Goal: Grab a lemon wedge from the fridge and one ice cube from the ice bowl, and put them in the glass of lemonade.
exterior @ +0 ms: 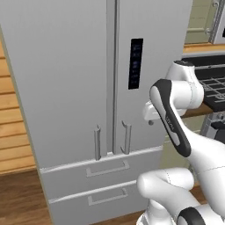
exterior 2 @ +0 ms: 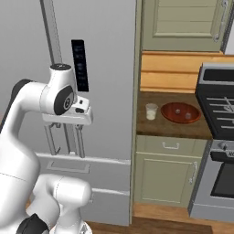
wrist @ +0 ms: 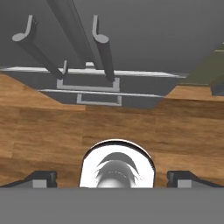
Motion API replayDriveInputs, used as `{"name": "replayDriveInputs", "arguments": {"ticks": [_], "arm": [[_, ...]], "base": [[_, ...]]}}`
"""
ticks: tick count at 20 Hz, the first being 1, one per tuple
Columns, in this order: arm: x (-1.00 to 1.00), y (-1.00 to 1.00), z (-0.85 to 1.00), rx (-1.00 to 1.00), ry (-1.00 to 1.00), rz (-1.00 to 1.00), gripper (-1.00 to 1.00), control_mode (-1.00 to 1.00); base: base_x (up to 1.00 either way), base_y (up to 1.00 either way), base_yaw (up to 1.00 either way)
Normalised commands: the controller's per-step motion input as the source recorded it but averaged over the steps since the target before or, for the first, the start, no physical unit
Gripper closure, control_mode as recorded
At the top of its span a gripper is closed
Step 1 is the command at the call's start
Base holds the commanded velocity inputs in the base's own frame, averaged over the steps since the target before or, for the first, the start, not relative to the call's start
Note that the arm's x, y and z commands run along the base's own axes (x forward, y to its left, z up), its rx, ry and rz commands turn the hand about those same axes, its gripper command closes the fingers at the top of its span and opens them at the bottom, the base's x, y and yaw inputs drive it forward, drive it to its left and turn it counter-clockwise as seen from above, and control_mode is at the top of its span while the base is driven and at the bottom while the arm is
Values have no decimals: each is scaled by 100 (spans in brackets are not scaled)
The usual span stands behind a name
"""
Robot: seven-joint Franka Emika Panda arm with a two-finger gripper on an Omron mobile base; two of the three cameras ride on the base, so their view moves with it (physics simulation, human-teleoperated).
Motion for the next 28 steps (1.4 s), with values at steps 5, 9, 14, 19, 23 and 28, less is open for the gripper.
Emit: {"name": "replayDriveInputs", "arguments": {"ticks": [5,9,14,19,23,28], "arm": [[0,0,0,0,0,0,-100,100],[0,0,0,0,0,0,-100,100],[-3,6,-12,0,-1,7,-100,-100],[53,7,-46,0,-16,-5,-100,-100],[47,36,-41,0,-30,-5,-100,-100],[61,45,-65,-1,-16,-7,-100,-100]], "base": [[-44,4,6],[-25,13,20],[-4,2,4],[0,0,0],[0,0,0],[0,0,0]]}}
